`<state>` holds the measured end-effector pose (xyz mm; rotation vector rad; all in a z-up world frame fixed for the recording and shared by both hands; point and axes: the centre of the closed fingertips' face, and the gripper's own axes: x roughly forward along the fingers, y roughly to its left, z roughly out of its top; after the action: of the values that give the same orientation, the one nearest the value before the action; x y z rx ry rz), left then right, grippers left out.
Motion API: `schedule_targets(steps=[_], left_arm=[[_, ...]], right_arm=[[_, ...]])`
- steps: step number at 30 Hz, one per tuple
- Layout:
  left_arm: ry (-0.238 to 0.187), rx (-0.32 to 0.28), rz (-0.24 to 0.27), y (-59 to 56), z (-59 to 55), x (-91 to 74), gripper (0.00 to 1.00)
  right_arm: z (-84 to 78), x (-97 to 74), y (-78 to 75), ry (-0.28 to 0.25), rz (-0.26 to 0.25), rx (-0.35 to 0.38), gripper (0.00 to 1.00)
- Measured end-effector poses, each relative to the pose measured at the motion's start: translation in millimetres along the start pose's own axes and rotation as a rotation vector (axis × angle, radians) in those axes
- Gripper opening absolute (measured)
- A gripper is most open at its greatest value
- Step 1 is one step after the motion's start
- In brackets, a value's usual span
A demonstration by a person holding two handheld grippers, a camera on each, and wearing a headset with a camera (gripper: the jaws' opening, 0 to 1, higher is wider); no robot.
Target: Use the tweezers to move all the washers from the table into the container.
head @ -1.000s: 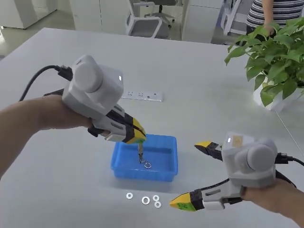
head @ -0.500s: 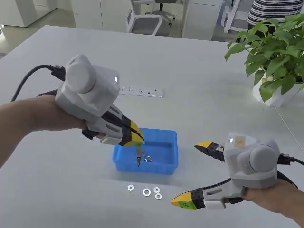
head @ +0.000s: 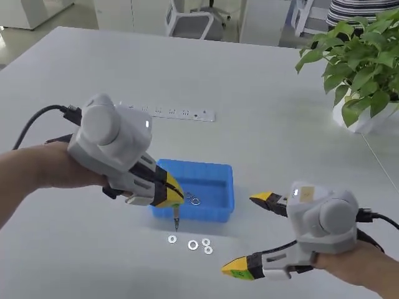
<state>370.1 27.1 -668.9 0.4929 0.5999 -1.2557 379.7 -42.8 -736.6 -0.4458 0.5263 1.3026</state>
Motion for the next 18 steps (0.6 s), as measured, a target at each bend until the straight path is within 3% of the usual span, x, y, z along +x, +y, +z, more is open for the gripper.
schedule_targets(steps=[18], left_arm=[[0.01,0.059,-0.036,-11.9,-28.3,16.3,0.05]], right_arm=[[-9.8,0.9,8.0,0.009,0.007,0.019,0.88]])
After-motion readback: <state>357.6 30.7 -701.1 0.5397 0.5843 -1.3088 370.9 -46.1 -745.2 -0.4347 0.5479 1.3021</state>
